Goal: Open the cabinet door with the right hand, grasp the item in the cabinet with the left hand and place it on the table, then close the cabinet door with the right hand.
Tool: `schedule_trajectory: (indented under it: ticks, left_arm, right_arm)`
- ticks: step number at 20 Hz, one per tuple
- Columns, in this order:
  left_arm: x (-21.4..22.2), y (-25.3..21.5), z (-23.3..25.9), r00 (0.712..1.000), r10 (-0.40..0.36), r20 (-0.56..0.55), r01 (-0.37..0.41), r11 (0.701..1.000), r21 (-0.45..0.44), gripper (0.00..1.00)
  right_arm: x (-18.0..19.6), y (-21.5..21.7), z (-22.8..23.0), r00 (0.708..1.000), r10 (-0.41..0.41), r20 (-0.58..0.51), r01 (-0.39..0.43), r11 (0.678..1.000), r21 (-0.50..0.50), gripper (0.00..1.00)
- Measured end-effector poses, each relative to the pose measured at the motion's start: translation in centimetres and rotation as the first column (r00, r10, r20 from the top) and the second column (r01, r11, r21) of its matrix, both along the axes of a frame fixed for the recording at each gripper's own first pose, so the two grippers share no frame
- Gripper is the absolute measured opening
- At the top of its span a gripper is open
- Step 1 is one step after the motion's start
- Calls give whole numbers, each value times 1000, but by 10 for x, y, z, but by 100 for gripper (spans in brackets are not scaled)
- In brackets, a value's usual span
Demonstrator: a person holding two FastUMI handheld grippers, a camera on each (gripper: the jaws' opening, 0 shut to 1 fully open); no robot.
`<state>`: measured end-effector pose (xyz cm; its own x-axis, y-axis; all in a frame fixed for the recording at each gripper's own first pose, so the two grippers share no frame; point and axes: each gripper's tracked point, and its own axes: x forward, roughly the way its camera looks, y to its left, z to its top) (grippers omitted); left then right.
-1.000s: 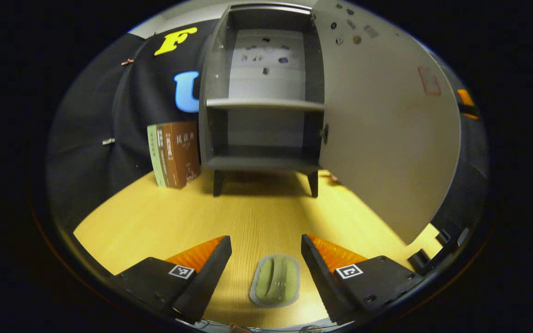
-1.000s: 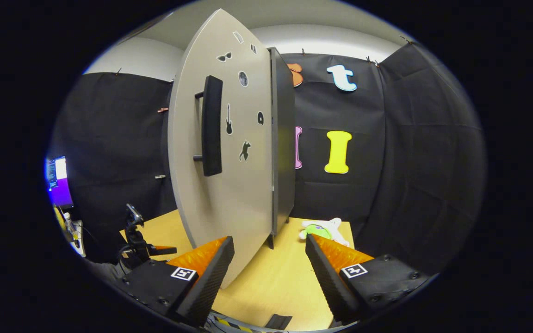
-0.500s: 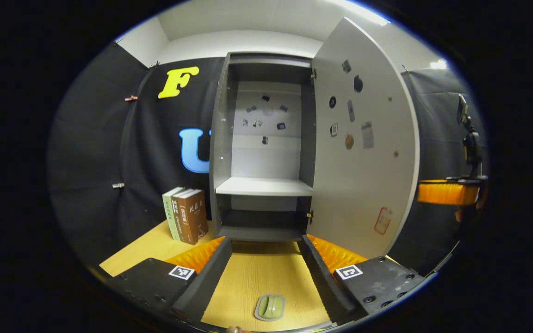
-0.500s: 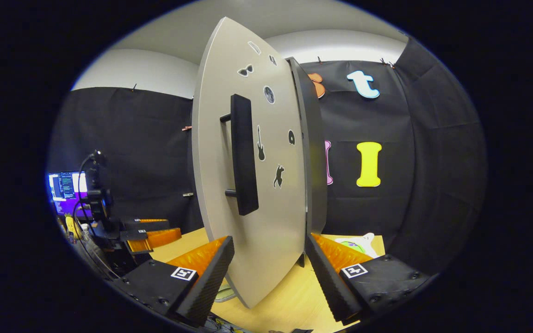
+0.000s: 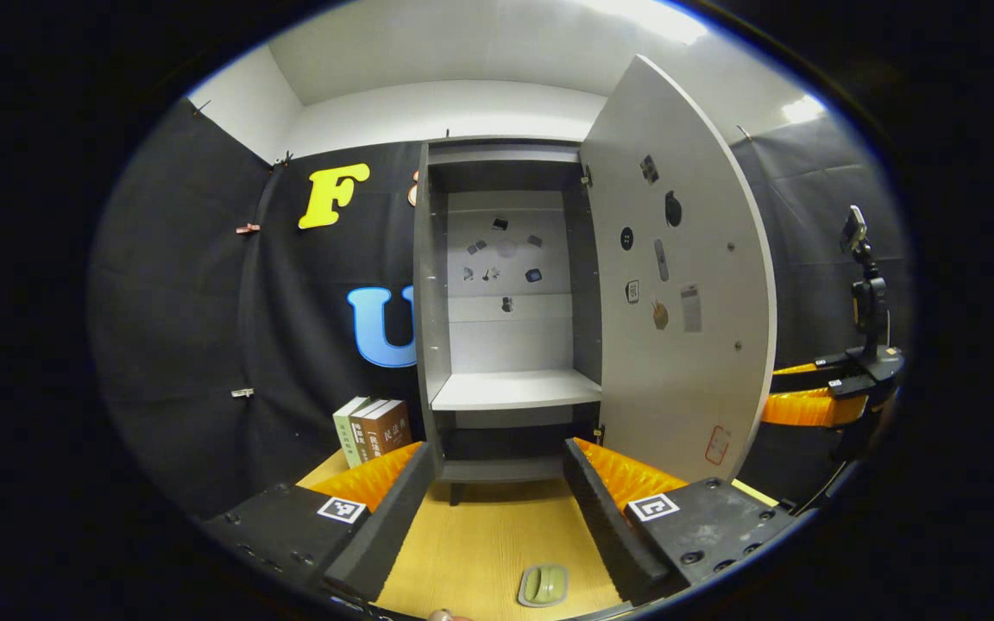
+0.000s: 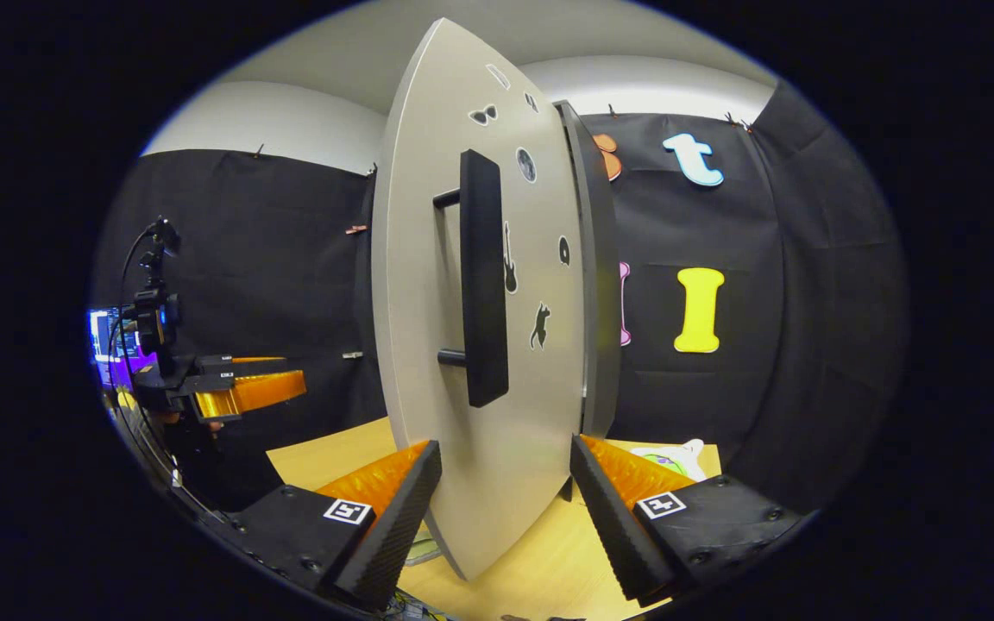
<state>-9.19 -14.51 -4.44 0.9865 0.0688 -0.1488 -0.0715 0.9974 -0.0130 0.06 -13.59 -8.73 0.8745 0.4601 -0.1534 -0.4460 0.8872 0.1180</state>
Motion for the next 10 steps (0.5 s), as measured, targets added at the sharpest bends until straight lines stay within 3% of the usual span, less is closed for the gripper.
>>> schedule_trajectory:
  ticks: [6,10]
  left_arm:
    - [38,47,3,984,-176,19,176,984,9,94]
    - [43,77,-4,968,-251,26,252,966,-50,95]
  right_arm:
    - [-4,30,0,984,-180,2,180,983,-27,100]
    - [3,82,-3,973,-231,14,231,973,1,97]
